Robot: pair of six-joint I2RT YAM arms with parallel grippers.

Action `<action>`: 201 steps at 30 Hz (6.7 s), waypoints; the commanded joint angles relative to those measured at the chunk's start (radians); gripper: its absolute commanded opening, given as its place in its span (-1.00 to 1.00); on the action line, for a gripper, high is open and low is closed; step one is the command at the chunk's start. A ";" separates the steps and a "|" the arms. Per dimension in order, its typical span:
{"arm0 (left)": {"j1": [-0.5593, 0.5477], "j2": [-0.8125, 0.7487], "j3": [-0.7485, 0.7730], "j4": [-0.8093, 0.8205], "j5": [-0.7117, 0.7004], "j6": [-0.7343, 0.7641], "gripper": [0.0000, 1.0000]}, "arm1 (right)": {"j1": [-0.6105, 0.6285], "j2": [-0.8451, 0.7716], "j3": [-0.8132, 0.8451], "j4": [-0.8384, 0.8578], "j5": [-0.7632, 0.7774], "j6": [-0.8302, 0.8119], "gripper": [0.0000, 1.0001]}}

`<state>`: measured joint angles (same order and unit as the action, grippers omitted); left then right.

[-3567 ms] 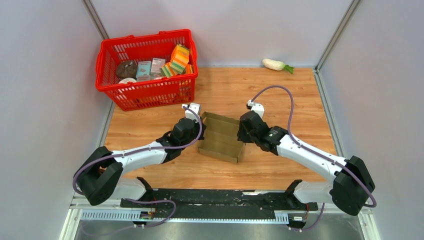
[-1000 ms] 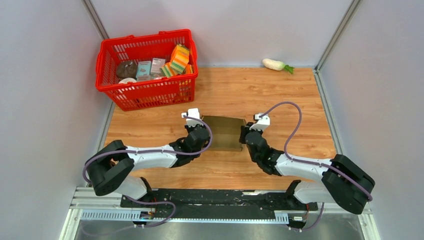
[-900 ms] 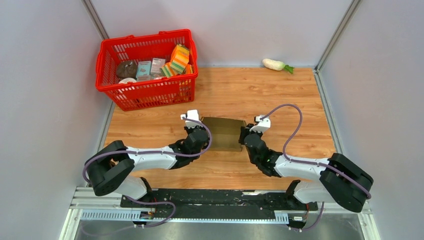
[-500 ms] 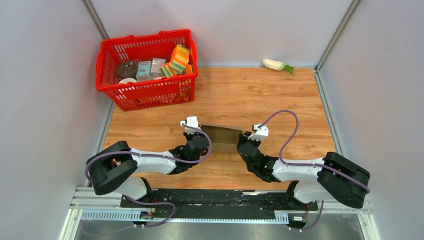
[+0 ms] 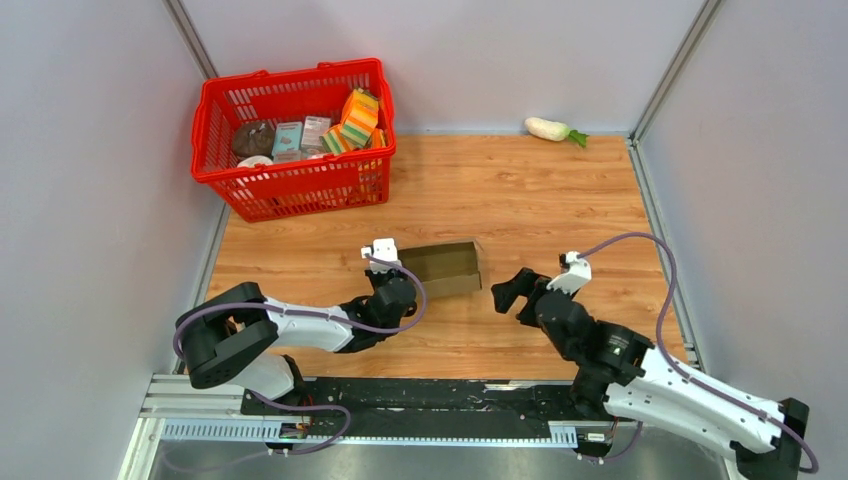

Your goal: Fold the paper box

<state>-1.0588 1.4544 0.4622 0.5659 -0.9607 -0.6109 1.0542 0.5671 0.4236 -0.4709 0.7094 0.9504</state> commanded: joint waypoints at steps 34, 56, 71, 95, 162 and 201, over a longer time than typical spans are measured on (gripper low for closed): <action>-0.093 0.054 0.046 -0.060 -0.176 0.069 -1.00 | -0.392 0.737 0.419 0.260 -0.670 0.717 -0.26; -0.185 -0.934 -0.252 -0.610 0.471 0.082 -0.18 | -0.405 0.695 0.182 0.425 -0.694 0.578 -0.63; 0.075 -0.395 0.139 -0.577 0.709 0.054 -0.13 | -0.431 0.475 0.115 0.241 -0.773 -0.155 0.62; 0.177 -0.270 0.049 -0.460 0.812 -0.015 -0.16 | -0.671 0.975 0.373 0.583 -1.438 -0.392 -0.29; 0.372 0.511 1.069 -1.029 0.783 0.318 -0.86 | -0.537 0.797 0.210 0.230 -0.771 -0.021 -0.92; 0.488 -0.664 -0.121 -0.614 1.103 -0.171 0.50 | -0.695 1.263 0.610 0.370 -1.318 -0.631 -0.70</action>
<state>-0.6167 0.7696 0.3870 -0.2401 0.0624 -0.6701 0.3603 1.8233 1.0702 -0.1284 -0.6243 0.3168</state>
